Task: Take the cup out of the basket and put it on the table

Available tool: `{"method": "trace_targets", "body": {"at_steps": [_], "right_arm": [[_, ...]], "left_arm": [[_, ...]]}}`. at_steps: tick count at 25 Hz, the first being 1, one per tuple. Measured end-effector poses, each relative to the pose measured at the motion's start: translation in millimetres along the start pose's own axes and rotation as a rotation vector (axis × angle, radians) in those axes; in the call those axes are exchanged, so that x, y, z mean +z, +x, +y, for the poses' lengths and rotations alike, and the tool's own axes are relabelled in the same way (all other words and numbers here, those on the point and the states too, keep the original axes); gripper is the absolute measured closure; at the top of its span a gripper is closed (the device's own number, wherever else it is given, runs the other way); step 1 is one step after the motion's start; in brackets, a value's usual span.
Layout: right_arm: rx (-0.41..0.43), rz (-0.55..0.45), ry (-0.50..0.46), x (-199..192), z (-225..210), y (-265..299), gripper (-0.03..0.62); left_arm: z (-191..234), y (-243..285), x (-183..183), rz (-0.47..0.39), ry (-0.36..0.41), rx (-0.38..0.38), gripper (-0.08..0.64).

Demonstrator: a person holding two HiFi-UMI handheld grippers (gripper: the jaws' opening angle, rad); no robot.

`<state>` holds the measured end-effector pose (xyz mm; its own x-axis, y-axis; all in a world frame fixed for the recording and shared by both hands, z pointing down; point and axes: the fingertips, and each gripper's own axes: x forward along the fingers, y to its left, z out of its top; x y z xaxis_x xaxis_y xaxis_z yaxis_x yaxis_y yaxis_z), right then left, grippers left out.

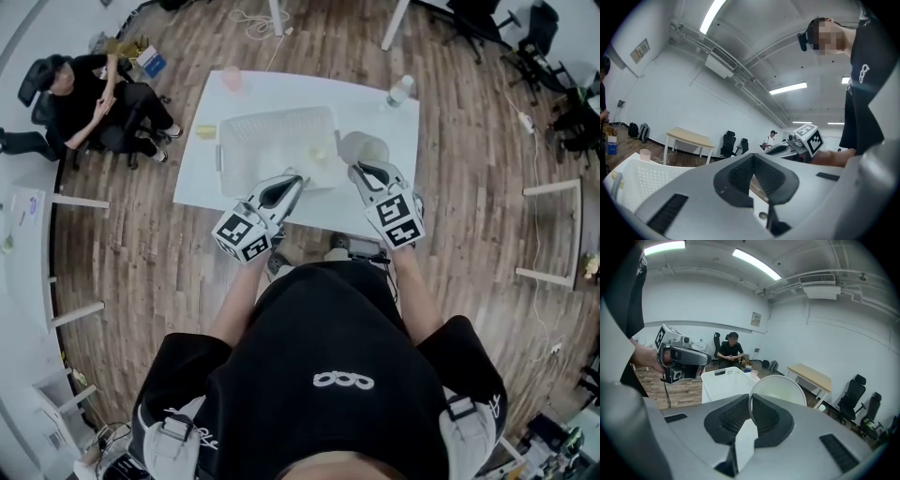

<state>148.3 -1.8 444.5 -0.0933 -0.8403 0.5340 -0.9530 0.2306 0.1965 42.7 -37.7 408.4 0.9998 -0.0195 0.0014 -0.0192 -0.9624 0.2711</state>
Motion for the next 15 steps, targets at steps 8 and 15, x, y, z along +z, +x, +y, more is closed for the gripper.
{"method": "trace_targets", "body": {"at_steps": [8, 15], "right_arm": [[0.011, 0.034, 0.028, -68.7, -64.6, -42.4, 0.552], [0.06, 0.056, 0.015, -106.6, -90.1, -51.8, 0.552]], "left_arm": [[-42.2, 75.3, -22.9, 0.02, 0.001, 0.013, 0.552], [-58.5, 108.6, -37.8, 0.022, -0.003, 0.063, 0.552]]}}
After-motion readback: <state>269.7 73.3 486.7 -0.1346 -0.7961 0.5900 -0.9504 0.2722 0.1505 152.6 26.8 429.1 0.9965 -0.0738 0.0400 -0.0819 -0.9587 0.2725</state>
